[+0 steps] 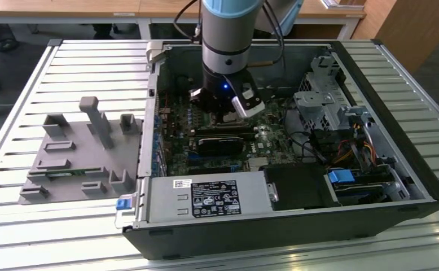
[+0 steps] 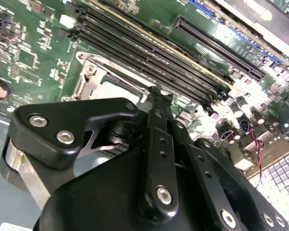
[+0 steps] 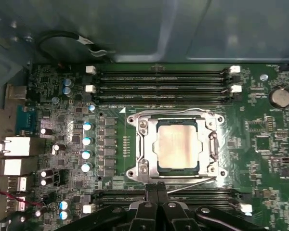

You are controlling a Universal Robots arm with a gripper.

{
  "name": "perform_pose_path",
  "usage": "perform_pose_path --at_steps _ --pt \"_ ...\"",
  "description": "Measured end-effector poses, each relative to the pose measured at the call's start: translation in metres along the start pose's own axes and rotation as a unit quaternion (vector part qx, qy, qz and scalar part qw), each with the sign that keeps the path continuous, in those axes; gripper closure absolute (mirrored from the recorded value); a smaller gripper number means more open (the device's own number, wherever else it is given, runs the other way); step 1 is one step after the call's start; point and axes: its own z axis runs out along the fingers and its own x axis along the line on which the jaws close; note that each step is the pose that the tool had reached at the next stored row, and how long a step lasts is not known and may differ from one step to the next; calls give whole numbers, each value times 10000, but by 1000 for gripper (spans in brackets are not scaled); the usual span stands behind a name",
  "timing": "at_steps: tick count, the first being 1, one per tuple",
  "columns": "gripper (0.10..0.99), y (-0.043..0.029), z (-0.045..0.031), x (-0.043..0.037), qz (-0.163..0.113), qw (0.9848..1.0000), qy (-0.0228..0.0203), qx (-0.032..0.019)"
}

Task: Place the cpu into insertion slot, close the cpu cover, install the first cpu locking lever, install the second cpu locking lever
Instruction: 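Install the second cpu locking lever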

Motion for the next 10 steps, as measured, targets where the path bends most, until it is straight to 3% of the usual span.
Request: perform_pose_path --at_steps 7,10 --pt "961 -21 105 19 -1 10000 1 -10" --pt "961 -50 105 28 0 10000 2 -57"
